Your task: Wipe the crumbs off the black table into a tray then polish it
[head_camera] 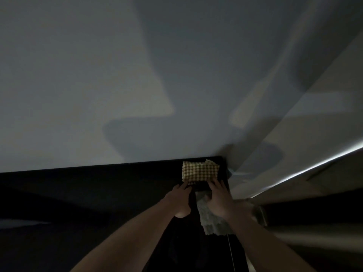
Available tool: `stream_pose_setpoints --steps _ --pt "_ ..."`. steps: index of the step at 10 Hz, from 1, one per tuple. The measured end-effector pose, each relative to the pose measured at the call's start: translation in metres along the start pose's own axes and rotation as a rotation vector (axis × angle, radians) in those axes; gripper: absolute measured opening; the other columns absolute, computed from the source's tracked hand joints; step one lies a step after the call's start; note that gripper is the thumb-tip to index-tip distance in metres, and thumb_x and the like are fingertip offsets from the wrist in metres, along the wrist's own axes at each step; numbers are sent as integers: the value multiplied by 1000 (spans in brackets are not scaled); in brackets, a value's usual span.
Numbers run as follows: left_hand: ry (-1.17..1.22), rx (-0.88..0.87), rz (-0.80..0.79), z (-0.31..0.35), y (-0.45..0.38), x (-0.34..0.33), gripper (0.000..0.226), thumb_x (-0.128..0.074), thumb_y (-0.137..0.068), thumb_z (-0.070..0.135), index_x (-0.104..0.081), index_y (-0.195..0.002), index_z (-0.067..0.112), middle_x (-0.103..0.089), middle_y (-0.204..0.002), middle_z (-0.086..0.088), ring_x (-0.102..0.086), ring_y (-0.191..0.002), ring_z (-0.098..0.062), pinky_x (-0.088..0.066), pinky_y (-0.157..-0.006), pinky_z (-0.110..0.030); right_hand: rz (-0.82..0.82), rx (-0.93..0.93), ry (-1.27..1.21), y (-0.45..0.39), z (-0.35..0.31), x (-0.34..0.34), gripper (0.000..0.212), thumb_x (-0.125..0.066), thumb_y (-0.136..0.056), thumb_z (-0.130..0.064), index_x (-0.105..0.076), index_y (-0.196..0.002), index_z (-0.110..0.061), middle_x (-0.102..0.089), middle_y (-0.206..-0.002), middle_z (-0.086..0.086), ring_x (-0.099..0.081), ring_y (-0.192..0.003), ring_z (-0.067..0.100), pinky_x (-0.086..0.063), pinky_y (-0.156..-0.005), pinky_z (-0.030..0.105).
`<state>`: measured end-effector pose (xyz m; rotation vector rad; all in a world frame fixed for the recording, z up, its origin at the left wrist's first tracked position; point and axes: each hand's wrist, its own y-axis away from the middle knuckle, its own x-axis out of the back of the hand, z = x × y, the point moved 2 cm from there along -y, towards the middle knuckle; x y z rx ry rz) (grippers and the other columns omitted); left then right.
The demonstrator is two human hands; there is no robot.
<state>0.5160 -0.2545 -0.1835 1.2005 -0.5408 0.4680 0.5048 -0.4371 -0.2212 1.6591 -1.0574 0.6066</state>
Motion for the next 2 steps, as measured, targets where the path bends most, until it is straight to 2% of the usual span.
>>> stream_pose_setpoints --steps 1,2 --pt "70 -27 52 -2 22 -7 87 -55 -87 21 -8 -159 27 5 -168 6 -4 -154 -28 -23 -124 -45 190 36 -50 24 3 -8 63 -52 -99 -26 -35 -160 -20 -20 -171 6 -17 -158 36 -25 -125 50" --pt "164 -55 92 -9 52 -19 82 -55 -87 22 -16 -159 27 0 -168 8 -9 -153 -24 -24 -123 -40 276 72 -12 53 15 -34 66 -57 -90 -28 -46 -154 -17 -32 -167 11 -32 -151 41 -37 -117 55"
